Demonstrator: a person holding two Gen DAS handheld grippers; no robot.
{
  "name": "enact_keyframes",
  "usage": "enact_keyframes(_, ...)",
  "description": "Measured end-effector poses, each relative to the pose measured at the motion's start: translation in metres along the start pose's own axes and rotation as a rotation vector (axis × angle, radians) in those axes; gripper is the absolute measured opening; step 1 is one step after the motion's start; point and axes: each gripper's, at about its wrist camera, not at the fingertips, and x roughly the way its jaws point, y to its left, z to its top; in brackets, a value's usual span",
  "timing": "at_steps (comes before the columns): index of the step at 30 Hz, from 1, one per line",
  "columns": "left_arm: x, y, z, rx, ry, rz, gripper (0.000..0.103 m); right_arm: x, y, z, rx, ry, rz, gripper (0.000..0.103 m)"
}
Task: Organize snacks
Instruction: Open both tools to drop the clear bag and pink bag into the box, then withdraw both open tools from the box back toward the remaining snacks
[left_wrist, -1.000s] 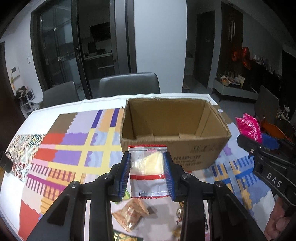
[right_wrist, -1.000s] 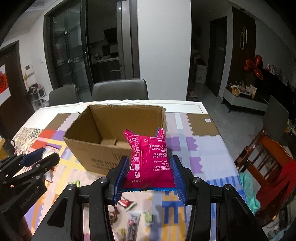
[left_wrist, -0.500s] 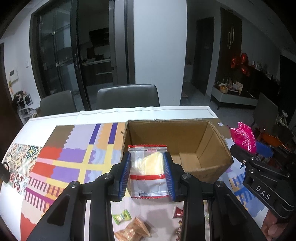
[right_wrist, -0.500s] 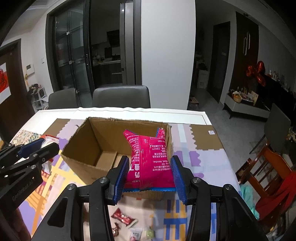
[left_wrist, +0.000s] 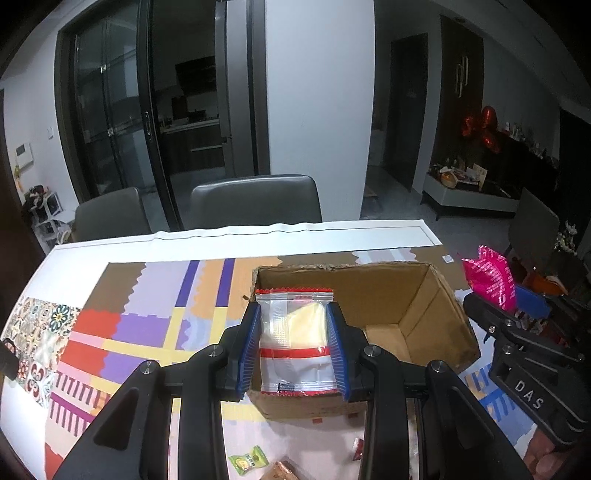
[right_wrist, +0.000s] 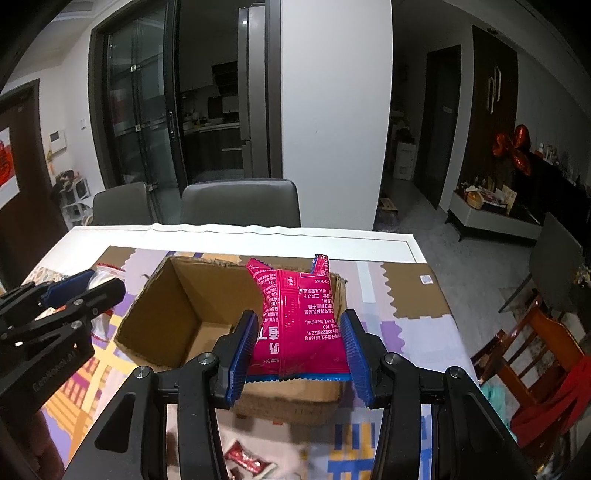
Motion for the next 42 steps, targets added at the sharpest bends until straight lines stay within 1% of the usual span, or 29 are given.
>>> enact_keyframes(11,0.025,0.003,0.005,0.000,0.027,0.016,0.035,0.019,0.004,0.008,0.001,0.009,-0.009,0.048)
enact_keyframes(15,0.034,0.003,0.004,-0.002,0.042,0.008,0.035,0.029,0.004,0.007,0.009,0.024,-0.004,0.048)
enact_keyframes(20,0.036,0.005,0.005,-0.005,0.044,0.003,0.036,0.038,0.006,0.007,0.001,0.030,-0.004,0.048)
enact_keyframes(22,0.035,0.004,0.005,-0.001,0.039,0.008,0.039,0.038,0.006,0.008,-0.004,0.027,-0.005,0.048)
enact_keyframes(23,0.035,0.003,0.005,0.001,0.038,0.010,0.042,0.038,0.006,0.008,-0.004,0.025,-0.005,0.048)
enact_keyframes(24,0.034,0.003,0.005,0.002,0.036,0.012,0.048,0.038,0.007,0.008,-0.004,0.024,-0.005,0.050)
enact_keyframes(25,0.033,0.003,0.005,0.004,0.034,0.016,0.052,0.039,0.007,0.009,-0.004,0.024,-0.003,0.053)
enact_keyframes(26,0.033,0.003,0.005,0.003,0.030,0.022,0.057,0.039,0.006,0.009,-0.001,0.023,-0.003,0.060)
enact_keyframes(27,0.032,0.003,0.005,0.003,0.025,0.027,0.060,0.039,0.005,0.009,0.003,0.020,-0.004,0.067)
enact_keyframes(28,0.031,0.004,0.005,0.004,0.021,0.032,0.061,0.038,0.005,0.009,0.007,0.016,-0.006,0.070)
enact_keyframes(29,0.030,0.004,0.005,0.002,0.019,0.037,0.065,0.038,0.005,0.009,0.011,0.013,-0.010,0.075)
enact_keyframes(30,0.029,0.005,0.005,0.000,0.017,0.039,0.069,0.038,0.003,0.009,0.018,0.012,-0.015,0.078)
enact_keyframes(32,0.025,0.006,0.006,-0.004,0.002,0.046,0.073,0.037,0.001,0.009,0.029,0.012,-0.019,0.079)
enact_keyframes(35,0.021,0.007,0.007,-0.001,-0.008,0.053,0.074,0.036,-0.002,0.009,0.038,0.012,-0.022,0.079)
enact_keyframes(40,0.015,0.008,0.007,0.000,-0.020,0.074,0.082,0.030,0.000,0.010,0.035,0.004,-0.028,0.079)
enact_keyframes(42,0.011,0.009,0.007,-0.005,-0.024,0.075,0.083,0.026,0.000,0.012,0.033,-0.004,-0.036,0.084)
